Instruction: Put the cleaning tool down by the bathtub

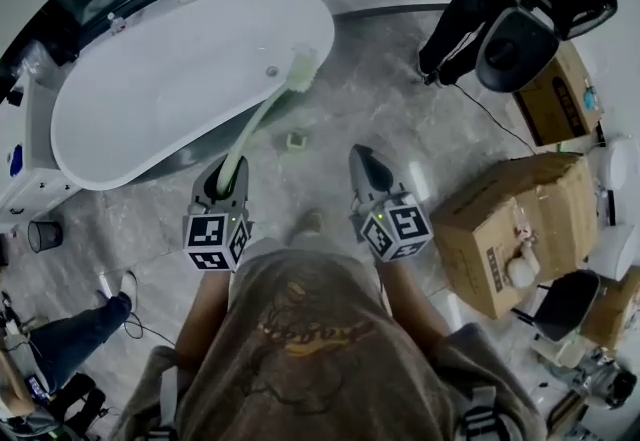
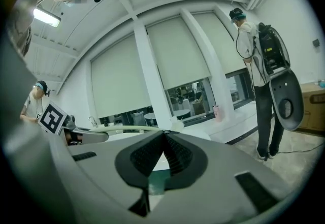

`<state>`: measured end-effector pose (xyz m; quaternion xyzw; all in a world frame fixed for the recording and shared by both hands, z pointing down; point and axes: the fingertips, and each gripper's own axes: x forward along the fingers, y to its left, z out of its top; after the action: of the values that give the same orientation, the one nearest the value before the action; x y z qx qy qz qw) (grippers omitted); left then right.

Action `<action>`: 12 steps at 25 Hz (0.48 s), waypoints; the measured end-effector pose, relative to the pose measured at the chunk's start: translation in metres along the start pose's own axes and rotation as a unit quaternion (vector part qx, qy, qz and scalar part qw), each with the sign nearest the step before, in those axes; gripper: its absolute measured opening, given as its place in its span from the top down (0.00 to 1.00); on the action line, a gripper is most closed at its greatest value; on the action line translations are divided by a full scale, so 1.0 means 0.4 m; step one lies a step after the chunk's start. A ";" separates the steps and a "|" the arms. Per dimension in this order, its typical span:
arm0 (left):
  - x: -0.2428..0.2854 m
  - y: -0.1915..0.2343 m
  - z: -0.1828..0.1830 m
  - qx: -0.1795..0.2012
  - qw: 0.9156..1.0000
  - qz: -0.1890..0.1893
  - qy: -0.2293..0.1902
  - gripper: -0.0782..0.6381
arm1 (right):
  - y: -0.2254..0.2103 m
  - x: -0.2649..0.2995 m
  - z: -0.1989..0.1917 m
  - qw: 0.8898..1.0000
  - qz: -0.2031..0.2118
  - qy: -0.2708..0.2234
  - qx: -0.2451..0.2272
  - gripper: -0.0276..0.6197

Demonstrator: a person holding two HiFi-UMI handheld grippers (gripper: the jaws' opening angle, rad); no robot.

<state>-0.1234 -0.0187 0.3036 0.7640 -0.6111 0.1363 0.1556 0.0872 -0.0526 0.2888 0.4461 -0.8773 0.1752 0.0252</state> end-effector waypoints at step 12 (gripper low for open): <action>0.147 0.070 0.015 0.014 1.000 -0.010 0.016 0.76 | -0.034 0.135 -0.020 1.000 -0.014 0.014 0.016 0.96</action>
<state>-0.1381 -0.0792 0.3234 0.7701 -0.5987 0.1552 0.1565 0.0645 -0.0989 0.3110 0.4564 -0.8674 0.1953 0.0330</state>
